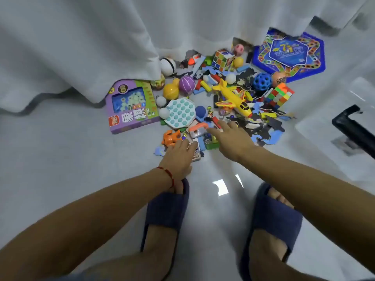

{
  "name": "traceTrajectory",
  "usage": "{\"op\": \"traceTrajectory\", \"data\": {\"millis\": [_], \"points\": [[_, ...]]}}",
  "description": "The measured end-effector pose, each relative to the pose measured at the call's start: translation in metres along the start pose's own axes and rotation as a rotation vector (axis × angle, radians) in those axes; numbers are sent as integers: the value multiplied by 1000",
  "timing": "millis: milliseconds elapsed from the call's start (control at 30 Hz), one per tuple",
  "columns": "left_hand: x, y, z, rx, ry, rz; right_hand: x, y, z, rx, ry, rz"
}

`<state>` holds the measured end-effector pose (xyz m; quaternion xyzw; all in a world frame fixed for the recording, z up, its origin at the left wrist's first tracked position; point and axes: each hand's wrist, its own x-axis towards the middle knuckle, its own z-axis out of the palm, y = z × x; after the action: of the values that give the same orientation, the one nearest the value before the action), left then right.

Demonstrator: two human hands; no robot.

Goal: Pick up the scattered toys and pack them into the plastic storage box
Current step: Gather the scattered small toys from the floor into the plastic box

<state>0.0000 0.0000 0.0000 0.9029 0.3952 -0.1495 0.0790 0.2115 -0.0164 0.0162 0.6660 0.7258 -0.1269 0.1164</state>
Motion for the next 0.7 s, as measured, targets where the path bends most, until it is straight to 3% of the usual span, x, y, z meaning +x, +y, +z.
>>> {"op": "traceTrajectory", "data": {"millis": [167, 267, 333, 400, 500, 600, 700], "points": [[14, 1, 4, 110, 74, -10, 16, 5, 7, -40, 51, -66], [16, 4, -16, -117, 202, -7, -9, 24, -6, 271, 179, -20], [19, 20, -57, -448, 282, 8, -38, 40, -34, 511, 300, 76], [30, 43, -118, -800, 196, 29, -71, 60, -77, 624, 475, 194], [56, 91, -216, -1154, -113, 151, -116, 103, -139, 709, 748, 389], [88, 149, -285, -1295, -248, 189, -149, 160, -167, 929, 904, 662], [122, 213, -326, -1258, -356, 197, -175, 216, -165, 1338, 831, 950]]}}
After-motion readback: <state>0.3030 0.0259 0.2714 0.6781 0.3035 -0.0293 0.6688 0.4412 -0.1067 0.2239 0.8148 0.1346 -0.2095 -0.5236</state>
